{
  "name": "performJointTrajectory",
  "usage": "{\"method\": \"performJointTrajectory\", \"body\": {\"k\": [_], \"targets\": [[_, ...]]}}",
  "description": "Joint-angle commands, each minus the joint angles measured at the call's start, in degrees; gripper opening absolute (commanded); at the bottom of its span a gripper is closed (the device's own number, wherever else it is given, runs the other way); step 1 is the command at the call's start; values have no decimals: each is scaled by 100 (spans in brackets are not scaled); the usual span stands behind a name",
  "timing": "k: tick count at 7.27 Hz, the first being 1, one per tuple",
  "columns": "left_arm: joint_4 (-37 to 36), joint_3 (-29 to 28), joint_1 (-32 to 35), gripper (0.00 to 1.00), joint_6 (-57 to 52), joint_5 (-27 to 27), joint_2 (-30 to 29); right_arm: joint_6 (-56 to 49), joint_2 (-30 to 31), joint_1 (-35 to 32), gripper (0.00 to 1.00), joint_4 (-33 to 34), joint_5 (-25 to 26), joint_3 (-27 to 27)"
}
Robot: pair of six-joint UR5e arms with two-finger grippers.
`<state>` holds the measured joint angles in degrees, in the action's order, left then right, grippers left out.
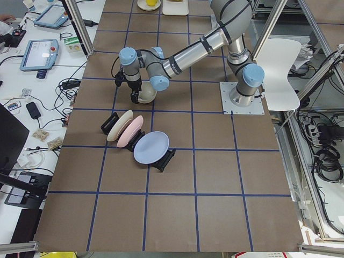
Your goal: Place bowl and put lemon in it
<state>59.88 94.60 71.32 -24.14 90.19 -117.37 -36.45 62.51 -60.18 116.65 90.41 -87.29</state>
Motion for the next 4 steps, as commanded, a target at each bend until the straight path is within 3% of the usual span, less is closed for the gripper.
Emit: {"method": "performJointTrajectory", "body": {"k": [1, 2, 3, 4], "targets": [[-81, 320, -145, 100, -21, -28, 38, -134, -615, 15, 97, 531, 64, -60], [-81, 426, -180, 100, -64, -28, 91, -221, -643, 33, 96, 578, 82, -138], [-81, 427, -180, 87, -65, -46, 100, -274, -670, 163, 96, 578, 65, -148], [-81, 436, -145, 61, -56, -54, 74, -362, -696, 208, 94, 578, 65, -148]]}}
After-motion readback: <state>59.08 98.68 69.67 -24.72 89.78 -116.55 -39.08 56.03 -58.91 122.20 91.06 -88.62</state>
